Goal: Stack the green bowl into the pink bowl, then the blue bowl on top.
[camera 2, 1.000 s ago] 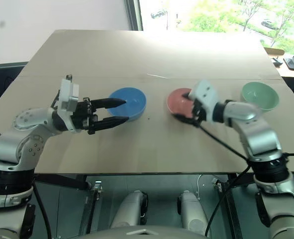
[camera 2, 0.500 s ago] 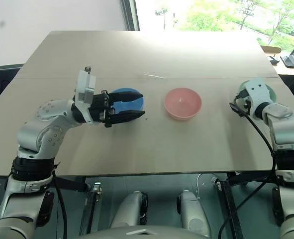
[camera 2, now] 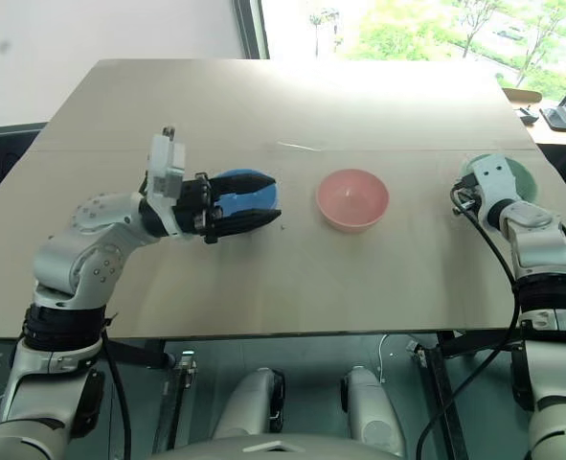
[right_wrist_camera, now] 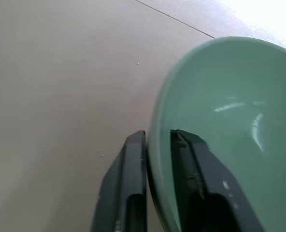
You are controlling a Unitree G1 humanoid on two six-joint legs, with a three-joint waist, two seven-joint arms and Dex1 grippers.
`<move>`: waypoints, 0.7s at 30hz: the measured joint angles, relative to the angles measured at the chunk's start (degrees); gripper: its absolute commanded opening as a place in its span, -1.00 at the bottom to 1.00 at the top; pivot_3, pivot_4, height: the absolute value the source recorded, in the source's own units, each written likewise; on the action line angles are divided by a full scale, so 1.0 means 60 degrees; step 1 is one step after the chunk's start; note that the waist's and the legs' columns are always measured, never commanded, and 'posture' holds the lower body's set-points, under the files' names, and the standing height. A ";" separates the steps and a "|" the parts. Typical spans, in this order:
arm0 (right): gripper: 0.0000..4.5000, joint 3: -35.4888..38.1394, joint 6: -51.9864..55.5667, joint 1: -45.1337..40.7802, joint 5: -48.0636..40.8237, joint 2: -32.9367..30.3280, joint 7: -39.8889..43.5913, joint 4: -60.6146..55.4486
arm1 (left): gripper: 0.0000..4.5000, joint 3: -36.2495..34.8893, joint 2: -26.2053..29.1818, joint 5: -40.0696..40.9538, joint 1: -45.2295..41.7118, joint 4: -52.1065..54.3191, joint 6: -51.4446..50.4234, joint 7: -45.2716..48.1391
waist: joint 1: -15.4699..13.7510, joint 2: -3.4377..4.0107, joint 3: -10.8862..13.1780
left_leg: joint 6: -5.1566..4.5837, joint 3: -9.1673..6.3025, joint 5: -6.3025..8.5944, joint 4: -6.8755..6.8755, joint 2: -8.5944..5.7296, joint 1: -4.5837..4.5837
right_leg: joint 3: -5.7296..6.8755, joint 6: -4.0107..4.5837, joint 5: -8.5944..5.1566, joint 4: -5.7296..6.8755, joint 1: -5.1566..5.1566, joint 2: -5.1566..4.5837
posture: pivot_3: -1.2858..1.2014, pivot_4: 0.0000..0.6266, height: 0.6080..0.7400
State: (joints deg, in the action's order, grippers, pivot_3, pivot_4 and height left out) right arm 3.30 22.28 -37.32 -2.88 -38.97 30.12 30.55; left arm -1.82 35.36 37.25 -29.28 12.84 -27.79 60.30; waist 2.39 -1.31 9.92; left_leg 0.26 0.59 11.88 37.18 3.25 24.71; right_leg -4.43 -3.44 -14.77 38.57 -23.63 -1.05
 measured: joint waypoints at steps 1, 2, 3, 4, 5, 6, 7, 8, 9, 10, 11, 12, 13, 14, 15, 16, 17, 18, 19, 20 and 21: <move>-0.98 -0.0001 -0.0060 -0.0001 0.0006 0.0000 -0.0002 -0.0006 | 0.31 0.0000 -0.0038 -0.0018 0.0012 0.0000 0.0020 -0.0114 | -0.0001 0.0000 0.0000 | 0.0000 0.0000 0.0000 0.0000 0.0000 0.0001 | 0.0000 0.0000 0.0000 -0.0001 0.0000 0.0000 | 0.03 -0.52 1.00; -0.98 -0.0019 -0.0237 0.0003 0.0060 0.0000 0.0000 -0.0032 | 0.31 0.0001 -0.0084 -0.0111 0.0026 0.0000 0.0072 -0.0258 | -0.0003 0.0001 0.0000 | 0.0000 0.0001 0.0000 0.0000 0.0000 0.0001 | 0.0000 0.0000 0.0000 -0.0001 0.0000 -0.0001 | 0.03 -0.52 1.00; -0.98 -0.0037 -0.0420 0.0034 0.0083 -0.0001 0.0053 -0.0205 | 0.31 0.0005 -0.0134 -0.0258 0.0033 0.0000 0.0125 -0.0408 | -0.0002 0.0002 0.0001 | 0.0000 0.0001 0.0000 0.0000 0.0000 0.0001 | -0.0001 0.0000 0.0000 -0.0001 -0.0001 0.0000 | 0.03 -0.52 1.00; -0.98 -0.0046 -0.0477 0.0071 0.0067 0.0000 0.0117 -0.0429 | 0.31 0.0005 -0.0142 -0.0329 0.0036 -0.0001 0.0139 -0.0485 | 0.0003 0.0003 0.0002 | 0.0000 0.0001 0.0000 -0.0001 0.0000 0.0001 | -0.0001 0.0000 0.0000 0.0000 -0.0001 0.0001 | 0.03 -0.52 1.00; -0.98 -0.0047 -0.0516 0.0127 0.0000 0.0008 0.0227 -0.0801 | 0.31 0.0007 -0.0171 -0.0426 0.0035 -0.0001 0.0177 -0.0606 | 0.0007 0.0004 0.0002 | 0.0000 0.0001 0.0000 -0.0002 0.0000 0.0000 | -0.0001 0.0000 0.0000 0.0001 -0.0002 0.0001 | 0.03 -0.52 1.00; -0.98 -0.0046 -0.0505 0.0205 -0.0101 0.0022 0.0394 -0.1247 | 0.31 0.0010 -0.0184 -0.0549 0.0034 -0.0004 0.0216 -0.0710 | 0.0007 0.0004 0.0002 | 0.0000 -0.0001 0.0000 -0.0002 0.0001 0.0000 | -0.0001 0.0000 0.0000 0.0003 -0.0002 0.0002 | 0.03 -0.52 1.00; -0.98 -0.0047 -0.0421 0.0373 -0.0290 0.0046 0.0635 -0.1944 | 0.31 0.0012 -0.0193 -0.0641 0.0039 -0.0009 0.0285 -0.0787 | -0.0001 0.0005 0.0003 | 0.0000 -0.0004 0.0000 -0.0005 0.0001 0.0000 | 0.0001 -0.0001 0.0000 0.0003 -0.0003 0.0003 | 0.03 -0.52 1.00; -0.98 -0.0110 -0.0320 0.0497 -0.0528 0.0157 0.0938 -0.2770 | 0.31 0.0014 -0.0204 -0.0752 0.0036 -0.0020 0.0350 -0.0885 | 0.0007 0.0005 0.0003 | 0.0000 -0.0005 0.0000 -0.0005 0.0003 -0.0002 | 0.0001 0.0000 0.0000 0.0004 -0.0002 0.0006 | 0.03 -0.52 1.00; -0.98 -0.0199 -0.0190 0.0569 -0.0711 0.0225 0.1113 -0.3348 | 0.31 0.0015 -0.0215 -0.0799 0.0038 -0.0025 0.0381 -0.0941 | 0.0006 0.0007 0.0003 | 0.0000 -0.0005 0.0000 -0.0004 0.0003 -0.0001 | 0.0001 0.0000 0.0000 0.0006 -0.0002 0.0005 | 0.03 -0.52 1.00; -0.98 -0.0322 0.0097 0.0660 -0.0893 0.0318 0.1303 -0.4067 | 0.31 0.0013 -0.0220 -0.0903 0.0040 -0.0040 0.0449 -0.0986 | 0.0000 0.0006 0.0003 | 0.0000 -0.0007 0.0000 -0.0004 0.0003 0.0000 | 0.0003 0.0000 0.0000 0.0007 -0.0002 0.0005 | 0.03 -0.52 1.00; -0.98 -0.0485 0.0365 0.0706 -0.1104 0.0477 0.1460 -0.4757 | 0.31 0.0011 -0.0222 -0.0965 0.0040 -0.0101 0.0521 -0.1042 | 0.0000 0.0006 0.0003 | 0.0000 -0.0009 0.0000 -0.0004 0.0003 -0.0002 | 0.0004 0.0000 0.0000 0.0007 -0.0001 0.0005 | 0.03 -0.52 1.00; -0.98 -0.0637 0.0653 0.0701 -0.1255 0.0687 0.1528 -0.5314 | 0.31 0.0010 -0.0235 -0.1008 0.0040 -0.0137 0.0552 -0.1105 | 0.0001 0.0006 0.0003 | 0.0000 -0.0009 0.0000 -0.0003 0.0003 -0.0001 | 0.0004 0.0000 0.0000 0.0009 -0.0002 0.0005 | 0.03 -0.52 1.00; -0.98 -0.0845 0.0963 0.0684 -0.1402 0.0913 0.1557 -0.5891 | 0.31 0.0007 -0.0260 -0.1041 0.0042 -0.0160 0.0572 -0.1157 | -0.0005 0.0006 0.0003 | 0.0000 -0.0011 0.0000 -0.0001 0.0003 -0.0001 | 0.0006 0.0000 0.0000 0.0011 -0.0002 0.0005 | 0.03 -0.52 1.00; -0.98 -0.1085 0.1309 0.0624 -0.1569 0.1163 0.1583 -0.6379 | 0.31 0.0002 -0.0281 -0.1070 0.0047 -0.0188 0.0599 -0.1189 | -0.0015 0.0006 0.0003 | 0.0000 -0.0012 0.0000 0.0000 0.0003 0.0001 | 0.0008 0.0000 0.0000 0.0011 -0.0002 0.0004 | 0.03 -0.52 1.00; -0.98 -0.1347 0.1586 0.0558 -0.1692 0.1339 0.1620 -0.6745 | 0.31 0.0002 -0.0303 -0.1103 0.0050 -0.0198 0.0616 -0.1220 | -0.0027 0.0006 0.0003 | 0.0000 -0.0011 0.0000 0.0002 0.0002 0.0002 | 0.0008 0.0000 0.0000 0.0010 -0.0001 0.0002 | 0.03 -0.52 1.00; -0.83 -0.1580 0.1779 0.0482 -0.1776 0.1473 0.1651 -0.6959 | 0.31 0.0000 -0.0303 -0.1111 0.0053 -0.0213 0.0651 -0.1252 | -0.0058 0.0005 0.0003 | 0.0000 -0.0014 0.0000 0.0004 0.0001 0.0005 | 0.0013 0.0000 0.0000 0.0008 0.0000 0.0000 | 0.03 -0.52 1.00; -0.67 -0.1790 0.1932 0.0410 -0.1816 0.1573 0.1684 -0.7089 | 0.31 -0.0017 -0.0301 -0.1114 0.0066 -0.0221 0.0678 -0.1265 | -0.0087 0.0005 0.0003 | 0.0000 -0.0015 0.0000 0.0005 0.0000 0.0007 | 0.0016 0.0000 0.0000 0.0007 0.0000 -0.0003 | 0.03 -0.52 1.00; -0.60 -0.1891 0.1979 0.0381 -0.1815 0.1621 0.1691 -0.7132 | 0.31 -0.0025 -0.0301 -0.1114 0.0070 -0.0225 0.0683 -0.1267 | -0.0103 0.0005 0.0003 | 0.0000 -0.0015 0.0000 0.0006 -0.0001 0.0008 | 0.0016 0.0000 0.0000 0.0006 0.0000 -0.0003 | 0.03 -0.52 1.00; -0.41 -0.2007 0.2044 0.0331 -0.1790 0.1681 0.1698 -0.7136 | 0.31 -0.0040 -0.0300 -0.1115 0.0079 -0.0227 0.0684 -0.1278 | -0.0117 0.0005 0.0002 | 0.0000 -0.0015 0.0000 0.0006 -0.0001 0.0008 | 0.0016 0.0000 0.0000 0.0005 0.0001 -0.0003 | 0.03 -0.52 1.00; -0.21 -0.2222 0.2074 0.0307 -0.1701 0.1682 0.1728 -0.7087 | 0.31 -0.0044 -0.0299 -0.1116 0.0088 -0.0227 0.0685 -0.1309 | -0.0137 0.0005 0.0002 | 0.0000 -0.0015 0.0000 0.0006 -0.0001 0.0007 | 0.0018 0.0000 0.0000 0.0004 0.0001 -0.0004 | 0.03 -0.52 1.00; -0.01 -0.2291 0.2083 0.0308 -0.1660 0.1681 0.1737 -0.7039 | 0.31 -0.0048 -0.0299 -0.1116 0.0095 -0.0226 0.0685 -0.1324 | -0.0143 0.0004 0.0002 | 0.0000 -0.0015 0.0000 0.0006 -0.0001 0.0007 | 0.0018 0.0000 0.0000 0.0005 0.0001 -0.0003 | 0.03 -0.52 1.00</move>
State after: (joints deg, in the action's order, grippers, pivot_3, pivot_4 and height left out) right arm -10.45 34.78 -35.47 -12.84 -28.88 40.54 -11.68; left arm -2.11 33.57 30.55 -28.71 11.48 -23.68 52.36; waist 1.53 -1.28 9.93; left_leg 0.26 0.50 11.88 37.22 3.25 24.76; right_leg -4.32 -3.44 -14.77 38.60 -23.62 -1.07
